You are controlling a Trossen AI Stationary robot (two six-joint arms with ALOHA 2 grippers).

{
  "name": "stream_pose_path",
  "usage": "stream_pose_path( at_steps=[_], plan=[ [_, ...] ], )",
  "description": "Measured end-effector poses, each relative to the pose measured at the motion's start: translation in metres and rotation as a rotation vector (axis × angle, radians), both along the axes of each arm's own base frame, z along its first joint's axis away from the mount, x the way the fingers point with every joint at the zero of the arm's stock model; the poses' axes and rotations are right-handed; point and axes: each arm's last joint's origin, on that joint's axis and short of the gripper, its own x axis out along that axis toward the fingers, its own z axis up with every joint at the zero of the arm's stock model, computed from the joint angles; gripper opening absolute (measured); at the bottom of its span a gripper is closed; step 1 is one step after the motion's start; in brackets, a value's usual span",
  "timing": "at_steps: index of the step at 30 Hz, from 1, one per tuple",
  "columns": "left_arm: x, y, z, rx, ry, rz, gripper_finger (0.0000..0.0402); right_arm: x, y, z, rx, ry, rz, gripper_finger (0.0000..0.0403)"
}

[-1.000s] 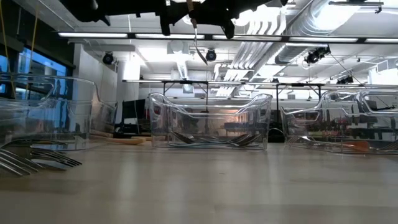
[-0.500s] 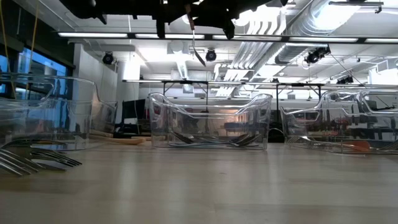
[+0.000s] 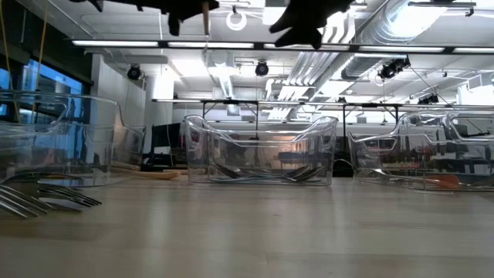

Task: Sort silverware by color (type)
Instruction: Put the light orange fork into the bottom left transparent bin

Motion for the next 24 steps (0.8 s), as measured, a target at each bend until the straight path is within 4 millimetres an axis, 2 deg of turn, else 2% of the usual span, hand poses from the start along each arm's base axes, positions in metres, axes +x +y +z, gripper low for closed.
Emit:
stream_pose_path(
  at_steps=[6,10,14,19,24],
  plan=[
    [-0.019,-0.005,0.007,-0.013,0.025,0.005,0.0057,-0.024,0.001,0.006,-0.002,0.013,-0.024,0.0197],
    [-0.025,-0.010,0.010,-0.015,0.024,0.005,0.0057,-0.041,0.005,-0.011,0.023,-0.027,-0.045,0.0197],
    [-0.024,-0.016,0.010,-0.015,0.020,0.000,0.0057,-0.057,0.011,-0.032,0.108,-0.159,-0.085,0.0197],
    [-0.023,-0.023,0.010,-0.030,0.017,-0.018,0.0057,-0.063,0.019,-0.048,0.172,-0.360,-0.068,0.0197],
    [-0.025,-0.028,0.011,-0.027,-0.002,-0.010,0.0057,-0.061,0.020,-0.052,0.185,-0.414,-0.065,0.0197]
  ],
)
